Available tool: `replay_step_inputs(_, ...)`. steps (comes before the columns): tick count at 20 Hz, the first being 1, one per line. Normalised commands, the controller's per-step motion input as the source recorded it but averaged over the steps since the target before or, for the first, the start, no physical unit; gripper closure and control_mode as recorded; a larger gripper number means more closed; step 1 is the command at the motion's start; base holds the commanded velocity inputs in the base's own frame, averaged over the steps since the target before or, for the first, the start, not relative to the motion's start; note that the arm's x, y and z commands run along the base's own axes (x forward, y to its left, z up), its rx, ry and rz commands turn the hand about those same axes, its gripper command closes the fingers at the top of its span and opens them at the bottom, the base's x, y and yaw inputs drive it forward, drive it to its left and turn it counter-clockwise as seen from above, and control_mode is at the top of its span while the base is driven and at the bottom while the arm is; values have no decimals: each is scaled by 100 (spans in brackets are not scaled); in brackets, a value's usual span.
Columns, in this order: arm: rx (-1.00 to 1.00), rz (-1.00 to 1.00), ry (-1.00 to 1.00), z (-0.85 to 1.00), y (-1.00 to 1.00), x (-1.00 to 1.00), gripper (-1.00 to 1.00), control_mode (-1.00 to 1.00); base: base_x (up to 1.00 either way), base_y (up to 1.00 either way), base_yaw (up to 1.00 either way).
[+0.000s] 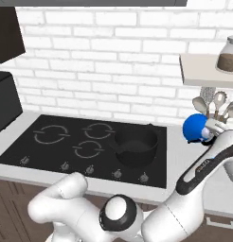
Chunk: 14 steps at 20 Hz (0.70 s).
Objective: Pick the kettle from the counter and place it on a stove burner. Then turn the burner on.
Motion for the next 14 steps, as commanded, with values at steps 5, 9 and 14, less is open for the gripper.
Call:
replay_step_inputs(5,11,-2,-36,42,100,-12,100,-100,0,0,0)
replay_step_inputs(9,2,0,-16,23,100,-3,100,-100,0,0,0)
replay_step_inputs(14,0,0,-5,22,100,-1,100,-100,0,0,0)
